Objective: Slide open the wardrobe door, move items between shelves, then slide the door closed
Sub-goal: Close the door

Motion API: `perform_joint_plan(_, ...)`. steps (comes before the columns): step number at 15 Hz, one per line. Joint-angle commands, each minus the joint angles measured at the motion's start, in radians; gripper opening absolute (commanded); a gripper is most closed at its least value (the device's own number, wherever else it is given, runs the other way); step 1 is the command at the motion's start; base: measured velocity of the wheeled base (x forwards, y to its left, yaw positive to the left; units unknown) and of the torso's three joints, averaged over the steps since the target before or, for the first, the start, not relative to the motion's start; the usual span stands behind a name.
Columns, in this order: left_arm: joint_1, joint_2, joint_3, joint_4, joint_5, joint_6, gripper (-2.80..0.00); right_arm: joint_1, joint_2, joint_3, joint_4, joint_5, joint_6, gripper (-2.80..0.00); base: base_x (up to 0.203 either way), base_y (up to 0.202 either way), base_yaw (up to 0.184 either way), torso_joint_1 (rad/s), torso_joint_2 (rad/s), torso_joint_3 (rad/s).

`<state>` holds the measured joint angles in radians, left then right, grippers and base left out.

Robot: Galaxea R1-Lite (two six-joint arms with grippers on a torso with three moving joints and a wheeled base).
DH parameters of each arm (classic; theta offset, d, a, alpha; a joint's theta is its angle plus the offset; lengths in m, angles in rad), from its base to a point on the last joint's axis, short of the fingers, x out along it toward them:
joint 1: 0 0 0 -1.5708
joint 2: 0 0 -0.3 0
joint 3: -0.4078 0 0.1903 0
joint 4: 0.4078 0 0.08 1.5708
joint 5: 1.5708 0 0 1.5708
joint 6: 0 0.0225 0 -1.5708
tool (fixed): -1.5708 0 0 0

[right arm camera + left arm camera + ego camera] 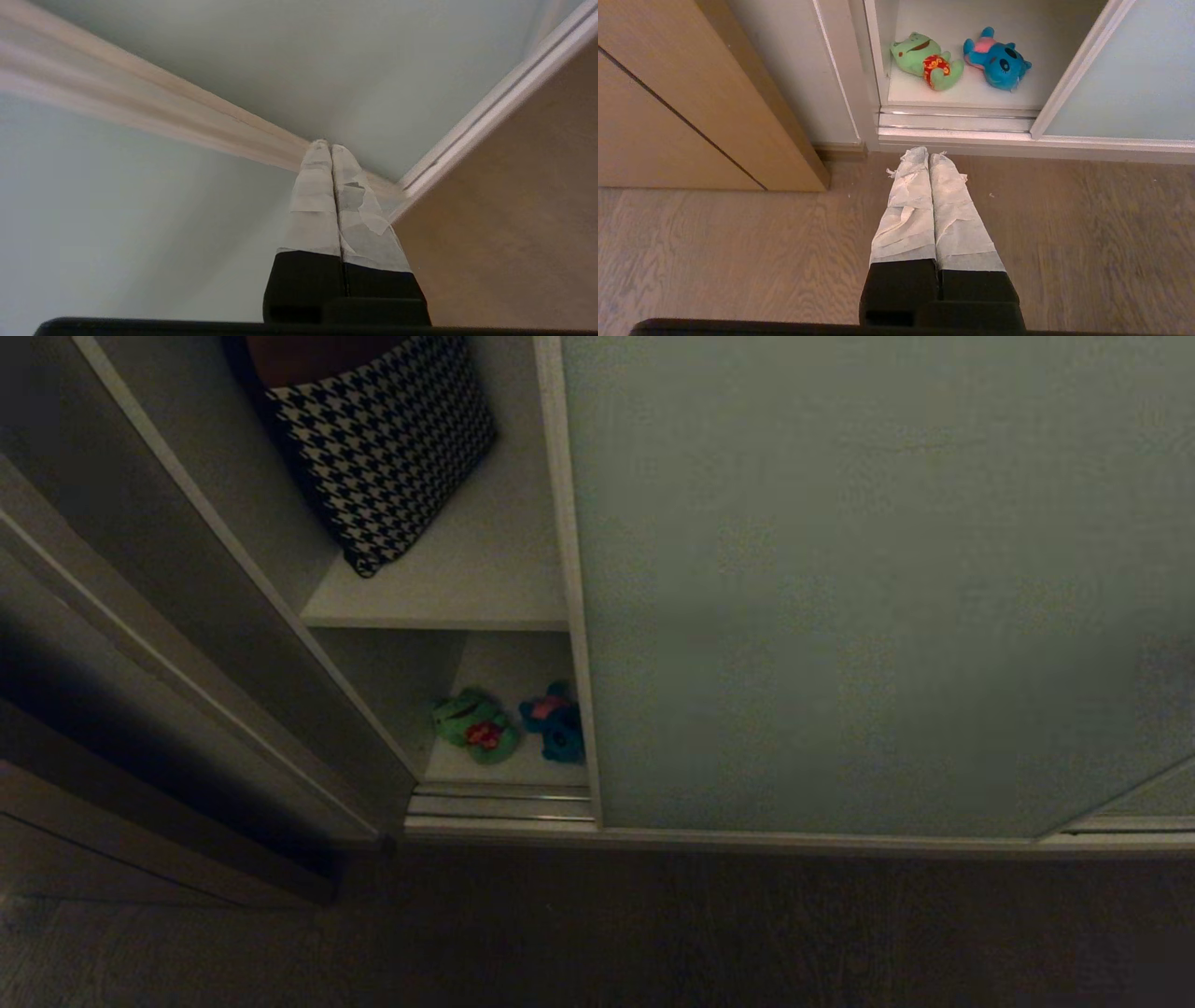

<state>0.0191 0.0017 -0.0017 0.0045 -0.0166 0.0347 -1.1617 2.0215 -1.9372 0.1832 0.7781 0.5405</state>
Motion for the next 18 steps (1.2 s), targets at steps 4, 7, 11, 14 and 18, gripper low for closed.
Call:
perform_joint_plan(4,0.001,0.001,0.000,0.000,0.000,0.001,-2.80,0.051,0.108,0.000,-0.080,0.001,0.009,-2.80,0.000,0.000,0.000,0.000,0.00,0.000)
perform_joint_plan(7,0.001,0.001,0.000,0.000,0.000,0.001,-2.80,0.068,0.154,0.003,-0.130,0.001,0.013,-2.80,0.000,0.000,0.000,0.000,0.00,0.000)
perform_joint_plan(11,0.000,0.001,0.000,0.000,0.000,0.000,-2.80,0.100,0.180,0.003,-0.138,0.001,0.010,-2.80,0.000,0.000,0.000,0.000,0.00,0.000)
perform_joint_plan(14,-0.001,0.001,0.000,0.000,0.000,0.001,-2.80,0.132,0.189,0.003,-0.157,0.000,0.010,-2.80,0.000,0.000,0.000,0.000,0.00,0.000)
perform_joint_plan(18,0.001,0.001,0.000,0.000,0.000,0.001,-2.80,0.158,0.206,0.004,-0.199,-0.003,0.010,-2.80,0.000,0.000,0.000,0.000,0.00,0.000)
